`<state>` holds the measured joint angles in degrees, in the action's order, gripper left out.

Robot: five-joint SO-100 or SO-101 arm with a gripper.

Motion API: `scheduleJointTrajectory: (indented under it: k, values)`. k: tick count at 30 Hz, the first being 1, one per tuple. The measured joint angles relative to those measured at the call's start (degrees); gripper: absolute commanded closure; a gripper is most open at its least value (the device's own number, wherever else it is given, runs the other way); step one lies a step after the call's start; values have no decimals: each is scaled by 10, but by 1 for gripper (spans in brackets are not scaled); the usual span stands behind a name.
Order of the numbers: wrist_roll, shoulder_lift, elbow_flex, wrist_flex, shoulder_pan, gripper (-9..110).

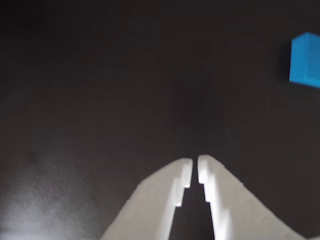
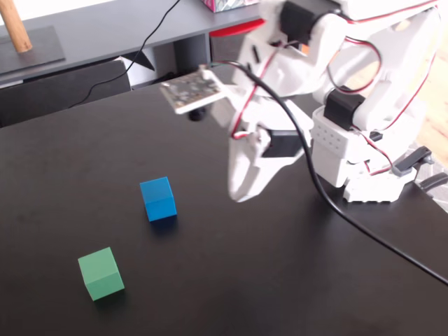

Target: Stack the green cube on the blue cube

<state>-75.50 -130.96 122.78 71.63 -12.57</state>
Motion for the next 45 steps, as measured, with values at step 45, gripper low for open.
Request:
scheduleJointTrajectory:
  k: [45]
  values:
    - [-113, 620, -577, 12, 112, 63]
